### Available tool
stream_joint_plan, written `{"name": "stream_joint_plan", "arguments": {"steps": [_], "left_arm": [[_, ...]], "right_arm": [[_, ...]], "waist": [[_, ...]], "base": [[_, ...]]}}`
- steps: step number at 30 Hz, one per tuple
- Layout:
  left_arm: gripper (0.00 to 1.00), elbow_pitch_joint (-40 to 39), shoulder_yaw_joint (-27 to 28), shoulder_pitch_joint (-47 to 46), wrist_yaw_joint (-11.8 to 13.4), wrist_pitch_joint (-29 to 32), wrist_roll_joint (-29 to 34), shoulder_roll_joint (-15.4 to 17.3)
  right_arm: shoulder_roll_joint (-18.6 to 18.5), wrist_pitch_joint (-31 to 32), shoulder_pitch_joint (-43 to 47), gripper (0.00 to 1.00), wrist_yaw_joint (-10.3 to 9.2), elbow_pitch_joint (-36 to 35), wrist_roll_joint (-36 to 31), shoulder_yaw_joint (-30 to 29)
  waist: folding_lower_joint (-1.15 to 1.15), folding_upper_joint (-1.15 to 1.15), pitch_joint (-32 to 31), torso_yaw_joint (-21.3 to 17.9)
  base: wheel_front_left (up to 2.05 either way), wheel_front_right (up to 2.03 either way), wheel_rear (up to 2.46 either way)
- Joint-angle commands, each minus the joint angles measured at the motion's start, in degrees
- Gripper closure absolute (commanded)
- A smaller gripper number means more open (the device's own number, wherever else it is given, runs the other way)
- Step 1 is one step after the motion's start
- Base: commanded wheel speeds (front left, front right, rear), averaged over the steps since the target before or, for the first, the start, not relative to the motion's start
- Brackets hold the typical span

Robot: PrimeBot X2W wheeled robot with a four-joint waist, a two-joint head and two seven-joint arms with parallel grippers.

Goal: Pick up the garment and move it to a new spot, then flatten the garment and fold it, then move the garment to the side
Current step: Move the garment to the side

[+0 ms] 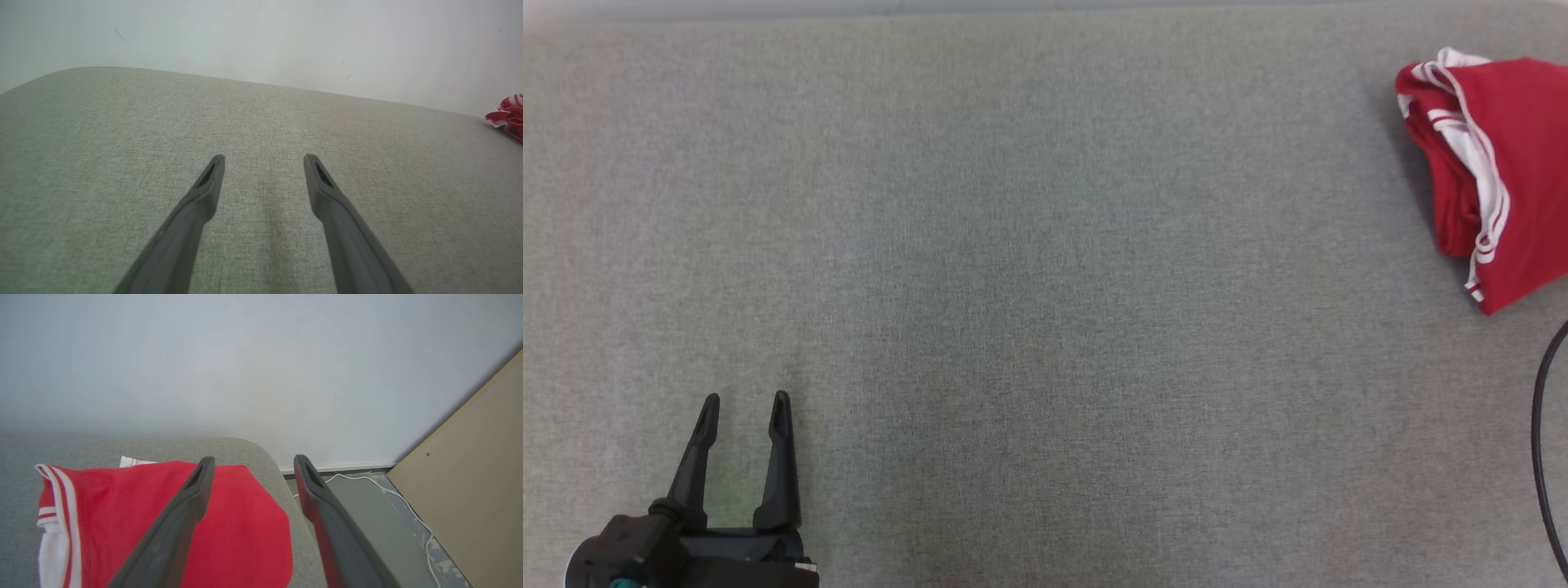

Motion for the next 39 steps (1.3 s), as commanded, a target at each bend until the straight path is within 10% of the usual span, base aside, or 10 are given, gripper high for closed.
{"name": "stream_joint_plan", "arguments": {"steps": [1, 21, 39], "left_arm": [[0.0, 0.2, 0.2, 0.6, 0.1, -0.1, -0.6, 0.0], [0.0, 1.8, 0.4, 6.5, 1.2, -0.1, -2.1, -0.9], [0.0, 3.6, -3.2, 6.7, 3.2, -0.1, -1.9, -1.0]], "right_arm": [[0.7, -0.6, 0.4, 0.0, -0.02, -1.2, 1.1, -0.9], [12.9, -0.6, 32.7, 0.0, -0.02, -40.0, -17.1, -37.3], [32.0, -0.6, 64.8, 0.0, -0.02, -64.0, -32.5, -43.1]], "waist": [[0.0, -0.01, -1.8, -0.4], [0.0, -0.01, -15.4, -2.4], [0.0, -0.01, -21.3, -0.4]], "base": [[0.0, 0.0, 0.0], [0.0, 0.0, 0.0], [0.0, 0.0, 0.0]]}}
